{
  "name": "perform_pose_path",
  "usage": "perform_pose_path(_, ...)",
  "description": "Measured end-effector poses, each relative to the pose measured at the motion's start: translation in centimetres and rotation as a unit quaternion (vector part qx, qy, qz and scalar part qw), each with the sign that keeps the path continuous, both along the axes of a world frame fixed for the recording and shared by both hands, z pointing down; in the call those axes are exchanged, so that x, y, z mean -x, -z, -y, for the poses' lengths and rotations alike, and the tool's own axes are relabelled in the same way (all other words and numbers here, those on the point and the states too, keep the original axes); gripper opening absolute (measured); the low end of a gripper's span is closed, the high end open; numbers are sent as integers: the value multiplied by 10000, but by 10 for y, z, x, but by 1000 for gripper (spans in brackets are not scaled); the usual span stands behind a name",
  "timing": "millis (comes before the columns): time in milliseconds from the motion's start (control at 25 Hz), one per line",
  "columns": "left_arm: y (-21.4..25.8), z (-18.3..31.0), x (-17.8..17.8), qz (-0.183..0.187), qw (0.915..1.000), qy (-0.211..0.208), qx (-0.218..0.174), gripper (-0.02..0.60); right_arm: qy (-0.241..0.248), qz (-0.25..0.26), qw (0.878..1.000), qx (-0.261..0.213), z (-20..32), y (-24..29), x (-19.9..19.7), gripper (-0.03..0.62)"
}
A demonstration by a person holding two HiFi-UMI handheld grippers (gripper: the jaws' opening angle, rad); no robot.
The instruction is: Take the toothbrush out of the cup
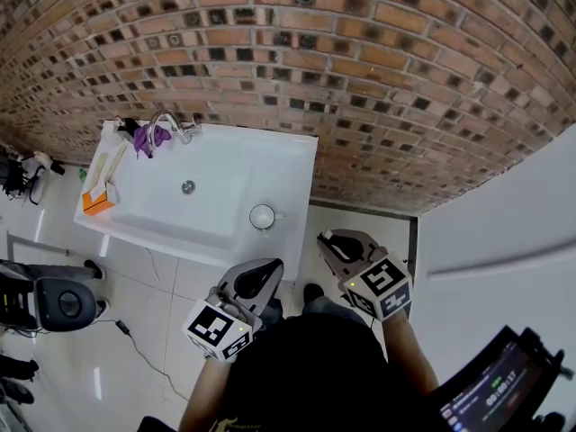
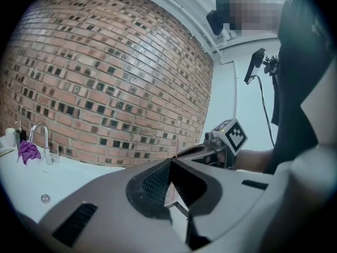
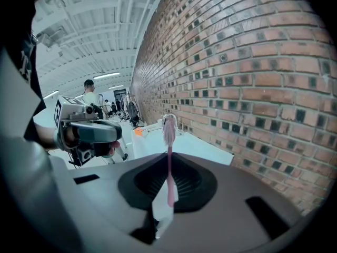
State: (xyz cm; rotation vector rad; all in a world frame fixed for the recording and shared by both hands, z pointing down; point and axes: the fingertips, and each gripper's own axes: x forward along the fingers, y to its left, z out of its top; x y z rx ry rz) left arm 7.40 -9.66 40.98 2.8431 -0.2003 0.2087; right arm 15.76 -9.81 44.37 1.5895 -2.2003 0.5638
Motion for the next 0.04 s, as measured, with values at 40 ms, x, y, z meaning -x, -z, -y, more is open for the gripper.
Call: perform_pose_path(40, 0, 0, 0, -1, 10000, 2, -5, 0, 0, 1, 10000, -15, 0, 1, 0, 8)
